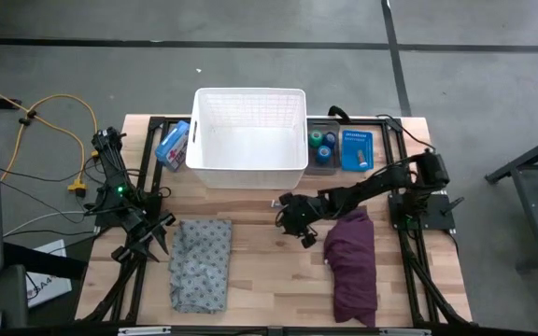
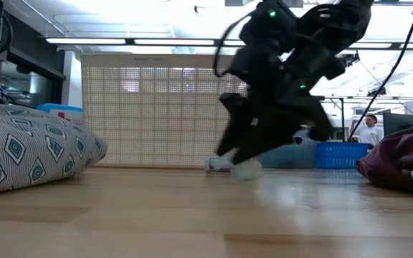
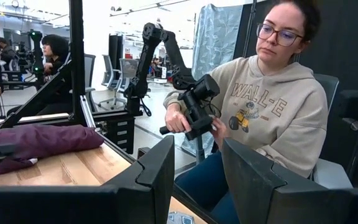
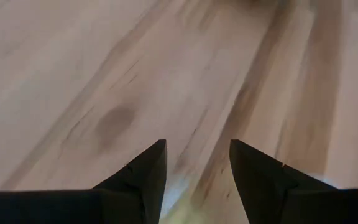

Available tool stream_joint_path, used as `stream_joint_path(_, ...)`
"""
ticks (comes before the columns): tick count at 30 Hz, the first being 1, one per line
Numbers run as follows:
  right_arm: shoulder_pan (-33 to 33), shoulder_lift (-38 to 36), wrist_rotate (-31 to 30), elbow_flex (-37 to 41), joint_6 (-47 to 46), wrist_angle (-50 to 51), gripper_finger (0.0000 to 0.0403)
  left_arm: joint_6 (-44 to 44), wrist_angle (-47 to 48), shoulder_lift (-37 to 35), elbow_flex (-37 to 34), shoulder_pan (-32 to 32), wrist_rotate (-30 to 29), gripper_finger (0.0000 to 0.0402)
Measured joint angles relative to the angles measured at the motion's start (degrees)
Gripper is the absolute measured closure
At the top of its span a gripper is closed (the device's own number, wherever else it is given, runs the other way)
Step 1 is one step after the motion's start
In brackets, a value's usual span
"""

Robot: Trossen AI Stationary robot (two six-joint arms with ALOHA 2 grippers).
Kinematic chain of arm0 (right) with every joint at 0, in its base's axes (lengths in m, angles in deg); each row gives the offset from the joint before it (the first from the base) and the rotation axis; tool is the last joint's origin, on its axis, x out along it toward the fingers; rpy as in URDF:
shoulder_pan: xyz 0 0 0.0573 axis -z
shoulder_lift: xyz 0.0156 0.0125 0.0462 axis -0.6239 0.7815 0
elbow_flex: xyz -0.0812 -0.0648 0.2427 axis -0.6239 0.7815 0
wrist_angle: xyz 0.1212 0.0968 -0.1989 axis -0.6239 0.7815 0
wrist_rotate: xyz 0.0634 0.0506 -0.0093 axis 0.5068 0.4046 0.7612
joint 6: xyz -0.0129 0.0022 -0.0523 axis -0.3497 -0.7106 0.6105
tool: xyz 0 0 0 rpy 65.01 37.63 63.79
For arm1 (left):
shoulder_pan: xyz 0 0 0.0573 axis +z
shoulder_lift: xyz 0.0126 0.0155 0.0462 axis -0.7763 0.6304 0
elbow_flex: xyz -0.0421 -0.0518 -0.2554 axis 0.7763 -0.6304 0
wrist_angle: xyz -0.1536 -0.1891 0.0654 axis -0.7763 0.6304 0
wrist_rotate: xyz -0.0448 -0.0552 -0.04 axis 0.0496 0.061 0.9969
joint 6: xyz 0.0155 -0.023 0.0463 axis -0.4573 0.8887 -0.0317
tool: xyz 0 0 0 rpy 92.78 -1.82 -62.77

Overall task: Pick & Place Medicine items
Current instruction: Put the yellow pill bottle into the blue bin

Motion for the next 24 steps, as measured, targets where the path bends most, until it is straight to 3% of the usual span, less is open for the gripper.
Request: stream_joint_path(24,1.3,1.4,1.0,0.1,-0.4,-0.1,0.0239,0.0,0.1,0.0,0.0,0.0,0.0,0.0274)
